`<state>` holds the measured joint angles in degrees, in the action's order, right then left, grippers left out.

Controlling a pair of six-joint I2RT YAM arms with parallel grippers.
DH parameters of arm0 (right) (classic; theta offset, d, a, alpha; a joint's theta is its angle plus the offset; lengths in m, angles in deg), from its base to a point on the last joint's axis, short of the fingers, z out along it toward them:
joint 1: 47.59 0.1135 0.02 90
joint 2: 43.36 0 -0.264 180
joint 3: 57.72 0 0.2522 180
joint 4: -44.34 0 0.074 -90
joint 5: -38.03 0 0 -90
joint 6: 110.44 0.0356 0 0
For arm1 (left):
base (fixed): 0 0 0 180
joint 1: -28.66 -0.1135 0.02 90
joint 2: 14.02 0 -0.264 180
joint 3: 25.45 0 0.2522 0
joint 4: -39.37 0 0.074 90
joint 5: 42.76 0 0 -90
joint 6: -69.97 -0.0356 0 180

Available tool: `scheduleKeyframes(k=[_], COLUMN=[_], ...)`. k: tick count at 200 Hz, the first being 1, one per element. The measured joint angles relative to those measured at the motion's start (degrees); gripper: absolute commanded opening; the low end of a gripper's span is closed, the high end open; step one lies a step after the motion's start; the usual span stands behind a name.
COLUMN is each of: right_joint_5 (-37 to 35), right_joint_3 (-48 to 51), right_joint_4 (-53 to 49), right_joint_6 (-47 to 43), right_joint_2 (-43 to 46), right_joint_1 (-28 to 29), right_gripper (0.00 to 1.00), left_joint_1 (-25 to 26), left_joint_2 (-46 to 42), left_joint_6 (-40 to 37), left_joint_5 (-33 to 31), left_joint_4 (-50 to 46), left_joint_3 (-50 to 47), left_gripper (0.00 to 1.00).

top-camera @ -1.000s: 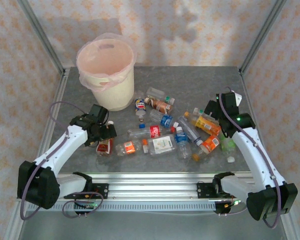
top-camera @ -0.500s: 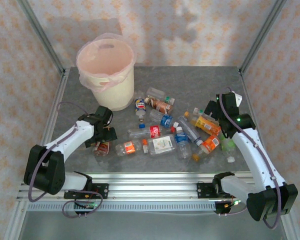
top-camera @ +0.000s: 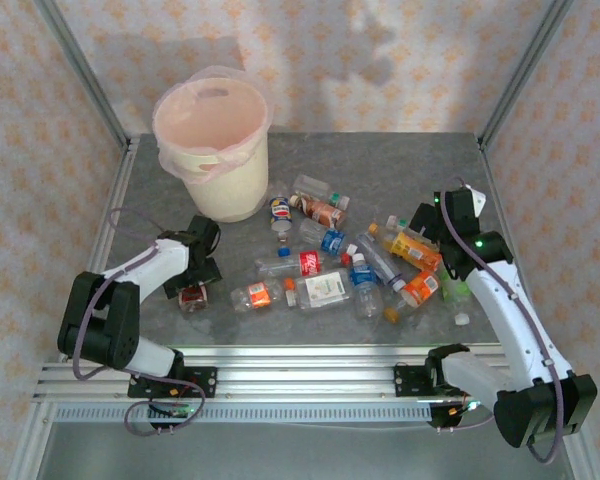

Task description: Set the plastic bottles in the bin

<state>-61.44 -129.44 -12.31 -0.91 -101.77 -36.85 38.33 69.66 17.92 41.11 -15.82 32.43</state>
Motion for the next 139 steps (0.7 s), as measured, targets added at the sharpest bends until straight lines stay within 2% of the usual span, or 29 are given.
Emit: scheduleKeyframes(k=[69,139], right_joint_5=[0.07,0.09], right_joint_3=[0.26,0.26], right_joint_4=[0.02,0.04], right_joint_6=[0.74,0.87], right_joint_2=[0.07,-1.29], right_joint_1=[0.0,0.0], right_gripper=[0.99,0.99], left_joint_1=[-3.08,-3.45], left_joint_2=[1.51,1.46], left_joint_6=[1.86,2.75], left_joint_5=[-0.35,-0.66], left_joint_4=[4.04,4.46], left_joint_3=[-0.37,-0.11], left_gripper=[0.69,0.43])
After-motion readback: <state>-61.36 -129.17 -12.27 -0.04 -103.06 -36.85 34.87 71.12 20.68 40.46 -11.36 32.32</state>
